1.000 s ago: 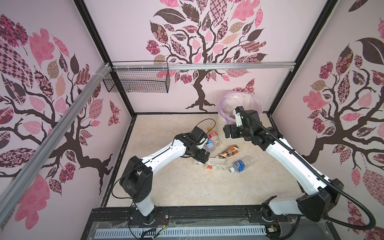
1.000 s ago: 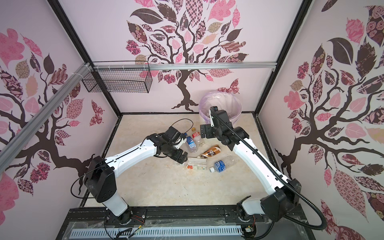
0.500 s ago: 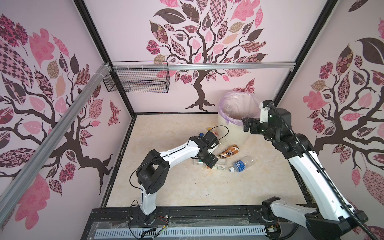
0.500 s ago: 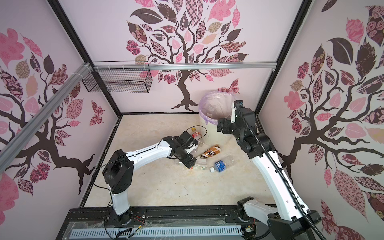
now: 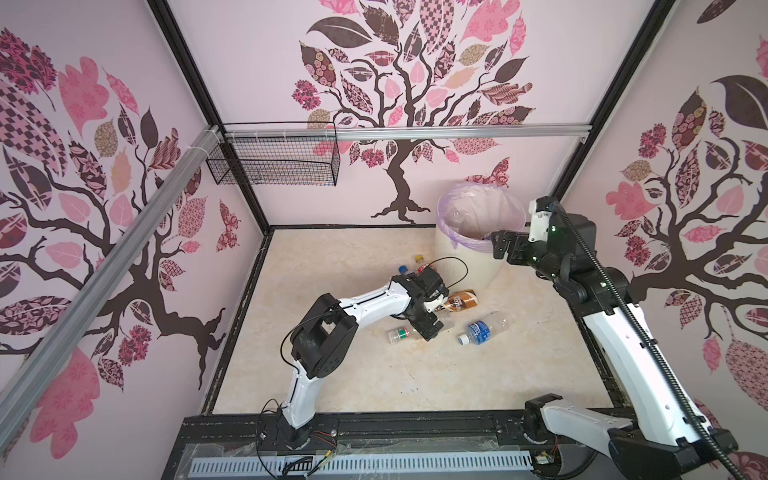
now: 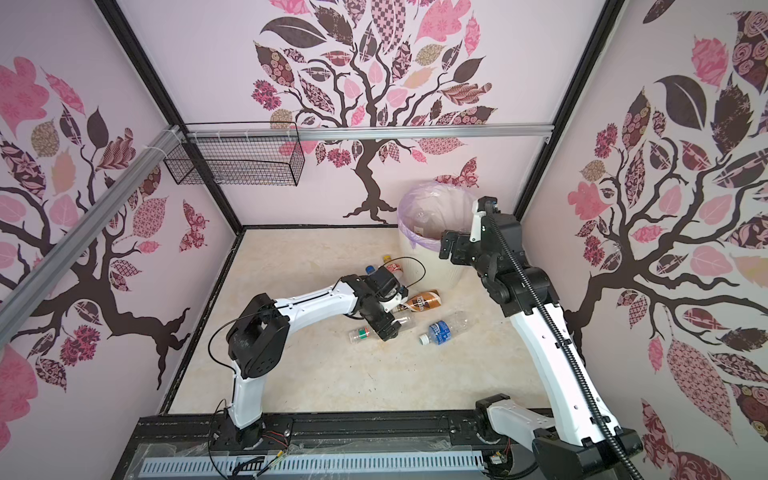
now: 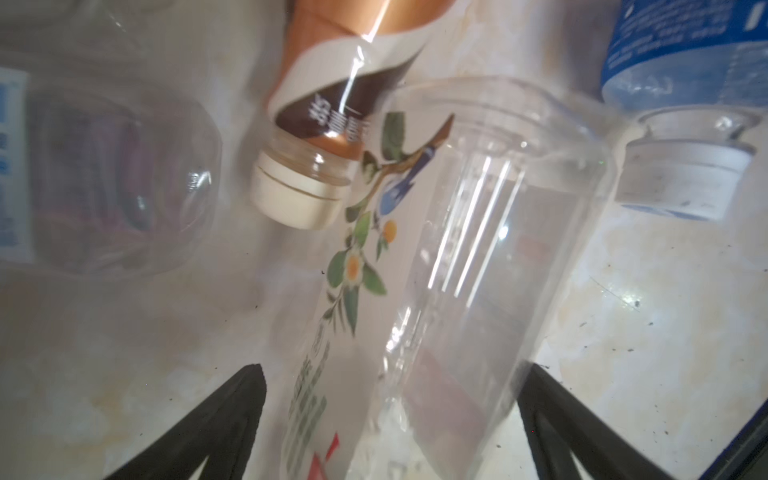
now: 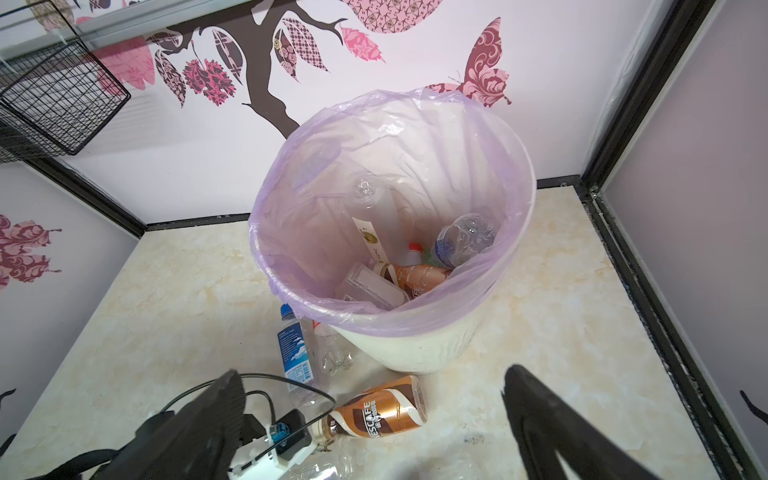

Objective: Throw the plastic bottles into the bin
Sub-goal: 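Lower the left gripper onto the green-label clear bottle and close it, then raise the green-label bottle toward the right gripper while the right grasps it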

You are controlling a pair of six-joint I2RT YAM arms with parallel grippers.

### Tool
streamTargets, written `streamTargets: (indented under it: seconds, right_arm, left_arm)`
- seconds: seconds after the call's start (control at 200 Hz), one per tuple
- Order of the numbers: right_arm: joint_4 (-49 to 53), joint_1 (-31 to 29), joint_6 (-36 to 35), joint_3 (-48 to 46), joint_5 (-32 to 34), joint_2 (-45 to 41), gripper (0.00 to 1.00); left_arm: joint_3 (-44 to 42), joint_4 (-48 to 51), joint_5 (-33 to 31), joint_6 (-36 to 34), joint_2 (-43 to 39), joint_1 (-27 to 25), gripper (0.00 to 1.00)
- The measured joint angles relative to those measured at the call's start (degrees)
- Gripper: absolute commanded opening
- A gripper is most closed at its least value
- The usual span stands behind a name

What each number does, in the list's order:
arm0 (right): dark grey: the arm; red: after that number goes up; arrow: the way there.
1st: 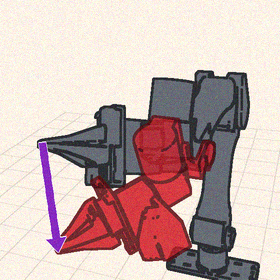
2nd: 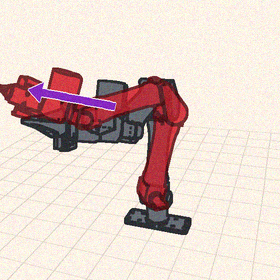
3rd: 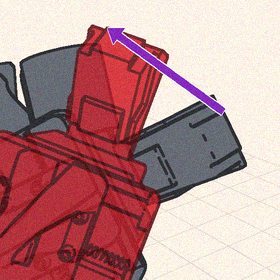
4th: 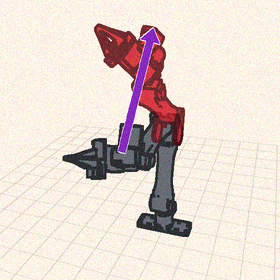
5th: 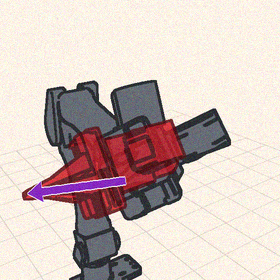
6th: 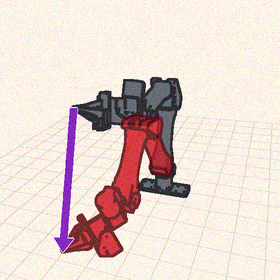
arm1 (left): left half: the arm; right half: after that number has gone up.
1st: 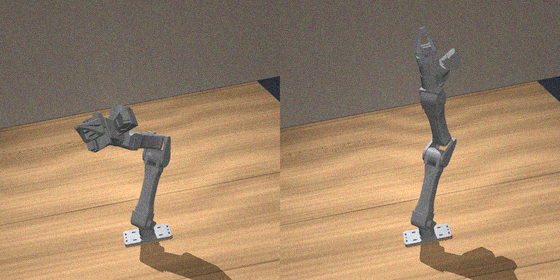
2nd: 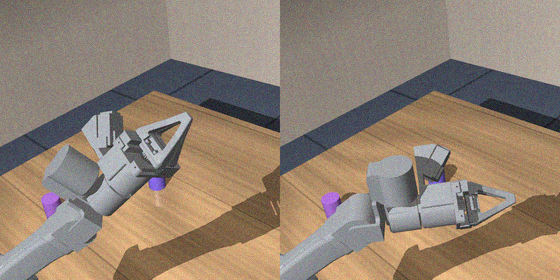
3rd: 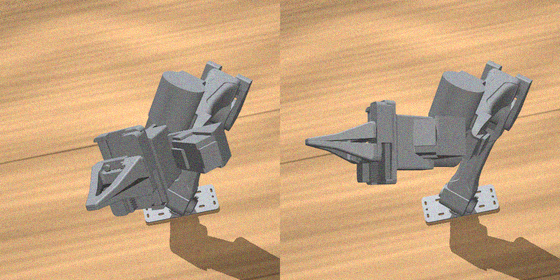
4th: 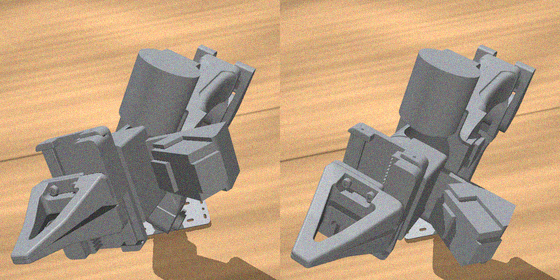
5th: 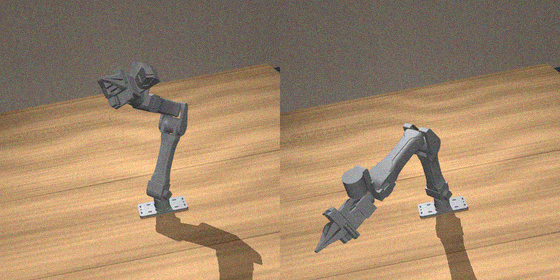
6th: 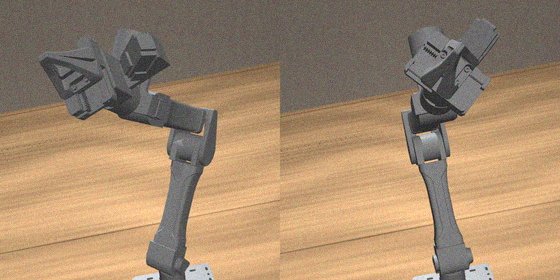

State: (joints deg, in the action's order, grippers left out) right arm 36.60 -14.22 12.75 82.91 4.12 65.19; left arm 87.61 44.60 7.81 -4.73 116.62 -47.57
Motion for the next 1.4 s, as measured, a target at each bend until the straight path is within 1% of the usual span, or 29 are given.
streamTargets:
  seconds: [0.105, 0.14, 0.34, 0.385, 0.495, 0.625, 0.73, 0.795, 0.935, 1.015, 1.095, 1.175, 1.4]
  right_arm:
    - [-0.33, 0.07, 0.46, 0.00, -0.98, 0.00, 0.99]
    - [-0.46, 0.09, 0.57, -0.02, -1.16, 0.00, 0.99]
    - [-1.03, 0.11, 1.03, -0.04, -1.86, -0.02, 0.99]
    - [-1.27, 0.11, 1.22, -0.04, -2.08, -0.02, 1.00]
    - [-1.55, 0.13, 1.46, -0.07, -2.49, -0.04, 0.99]
    - [-1.81, 0.15, 1.70, -0.07, -3.04, -0.20, 0.99]
    - [-1.92, 0.15, 2.32, -0.04, -4.11, -0.39, 1.00]
    - [-2.25, 0.17, 2.97, -0.07, -5.51, -0.55, 1.00]
    - [-5.03, 0.17, 5.57, -1.29, -10.86, -0.83, 0.99]
    - [-8.09, 0.17, 7.52, -3.63, -15.15, -0.83, 1.00]
    - [-11.04, 0.15, 9.66, -6.10, -19.58, -0.63, 1.00]
    - [-13.22, -0.13, 11.47, -6.62, -23.37, 0.39, 1.00]
    - [-18.67, -2.80, 14.47, -4.83, -29.05, 4.28, 0.98]
  left_arm:
    - [0.00, 0.26, -0.07, -0.04, 1.09, -0.11, 0.98]
    - [0.00, 0.39, -0.15, -0.02, 1.14, -0.15, 0.96]
    - [-0.09, 0.52, -0.87, 1.05, 0.94, -0.83, 0.66]
    - [-0.09, 0.52, -0.96, 1.20, 0.94, -0.90, 0.62]
    - [-0.57, 0.63, -1.27, 2.01, 0.50, -0.92, 0.60]
    - [-1.29, 1.01, -1.73, 3.43, -1.09, -0.68, 0.59]
    - [-2.16, 1.11, -1.46, 4.85, -5.51, 0.35, 0.59]
    - [-2.23, 0.79, -0.33, 6.10, -9.64, 2.32, 0.59]
    - [-2.14, -3.72, 2.99, 9.49, -20.17, 9.18, 0.60]
    - [-0.94, -5.99, 4.81, 11.13, -24.04, 11.76, 0.61]
    - [1.68, -7.87, 7.43, 12.37, -25.14, 11.98, 0.61]
    - [4.02, -9.86, 10.45, 13.42, -25.05, 11.32, 0.61]
    - [6.75, -13.38, 17.46, 16.06, -24.96, 10.91, 0.61]
